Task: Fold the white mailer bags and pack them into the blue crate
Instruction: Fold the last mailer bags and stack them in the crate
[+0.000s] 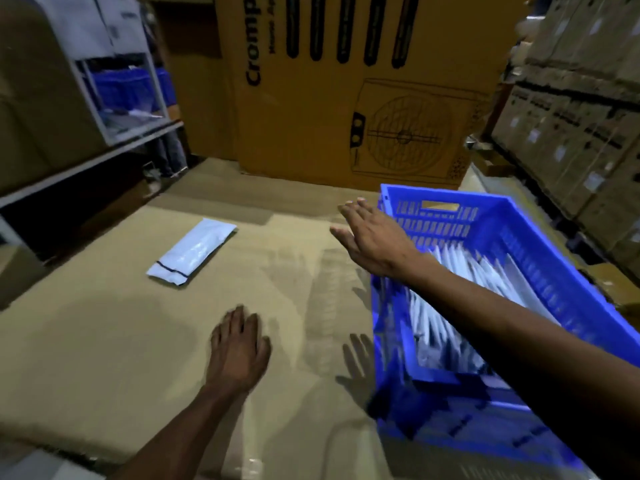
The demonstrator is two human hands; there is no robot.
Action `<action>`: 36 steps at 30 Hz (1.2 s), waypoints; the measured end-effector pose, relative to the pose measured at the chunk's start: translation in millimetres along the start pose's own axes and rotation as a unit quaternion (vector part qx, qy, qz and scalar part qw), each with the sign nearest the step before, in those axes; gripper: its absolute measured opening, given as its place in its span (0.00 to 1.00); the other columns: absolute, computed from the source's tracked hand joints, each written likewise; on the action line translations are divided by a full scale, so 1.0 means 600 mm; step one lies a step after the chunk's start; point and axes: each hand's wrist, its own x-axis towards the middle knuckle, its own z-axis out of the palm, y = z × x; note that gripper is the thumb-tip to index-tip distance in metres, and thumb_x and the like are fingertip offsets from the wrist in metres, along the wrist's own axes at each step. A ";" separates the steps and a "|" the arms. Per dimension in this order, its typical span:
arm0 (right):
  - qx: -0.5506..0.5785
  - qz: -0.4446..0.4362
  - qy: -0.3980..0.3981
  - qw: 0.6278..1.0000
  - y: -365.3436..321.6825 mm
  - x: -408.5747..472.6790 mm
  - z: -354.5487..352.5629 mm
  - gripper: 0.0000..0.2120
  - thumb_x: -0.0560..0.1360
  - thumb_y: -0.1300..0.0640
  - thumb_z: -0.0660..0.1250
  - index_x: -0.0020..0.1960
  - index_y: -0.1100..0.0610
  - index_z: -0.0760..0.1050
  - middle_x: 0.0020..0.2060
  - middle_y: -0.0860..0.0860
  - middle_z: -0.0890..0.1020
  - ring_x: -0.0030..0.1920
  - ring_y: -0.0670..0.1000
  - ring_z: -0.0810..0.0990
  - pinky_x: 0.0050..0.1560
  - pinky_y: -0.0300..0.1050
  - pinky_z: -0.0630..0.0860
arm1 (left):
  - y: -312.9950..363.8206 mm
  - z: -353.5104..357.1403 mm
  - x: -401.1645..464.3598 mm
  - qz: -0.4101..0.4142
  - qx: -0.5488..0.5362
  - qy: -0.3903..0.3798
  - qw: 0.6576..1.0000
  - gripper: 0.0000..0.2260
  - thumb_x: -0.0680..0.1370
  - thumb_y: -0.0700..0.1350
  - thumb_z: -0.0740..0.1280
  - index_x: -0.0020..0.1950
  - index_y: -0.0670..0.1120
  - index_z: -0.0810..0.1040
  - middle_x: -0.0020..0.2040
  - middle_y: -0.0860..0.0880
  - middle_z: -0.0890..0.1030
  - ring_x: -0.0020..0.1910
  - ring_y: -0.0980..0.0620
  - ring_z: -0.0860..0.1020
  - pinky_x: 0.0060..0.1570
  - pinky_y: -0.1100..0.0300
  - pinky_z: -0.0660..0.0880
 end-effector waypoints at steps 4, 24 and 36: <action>-0.003 -0.042 -0.052 0.998 -0.080 0.055 0.036 0.27 0.83 0.41 0.50 0.71 0.60 0.67 0.68 0.61 0.74 0.72 0.62 0.67 0.67 0.58 0.69 | -0.051 -0.010 0.008 -0.028 0.011 -0.003 1.000 0.28 0.77 0.58 0.53 0.69 0.44 0.75 0.74 0.37 0.70 0.72 0.36 0.67 0.69 0.39 0.65; 0.027 0.031 -0.101 0.994 -0.193 -0.022 0.410 0.28 0.83 0.43 0.48 0.80 0.53 0.58 0.80 0.51 0.56 0.80 0.53 0.52 0.77 0.58 0.54 | -0.211 -0.011 0.192 -0.142 0.058 0.056 0.987 0.43 0.75 0.60 0.69 0.81 0.43 0.54 0.82 0.36 0.46 0.79 0.30 0.50 0.67 0.28 0.60; 0.033 0.040 -0.127 0.991 -0.192 -0.007 0.403 0.30 0.82 0.40 0.45 0.81 0.49 0.51 0.81 0.47 0.48 0.80 0.47 0.42 0.79 0.54 0.45 | -0.265 0.019 0.285 -0.077 0.034 0.038 0.996 0.32 0.75 0.44 0.69 0.77 0.41 0.63 0.74 0.39 0.67 0.71 0.33 0.66 0.69 0.38 0.64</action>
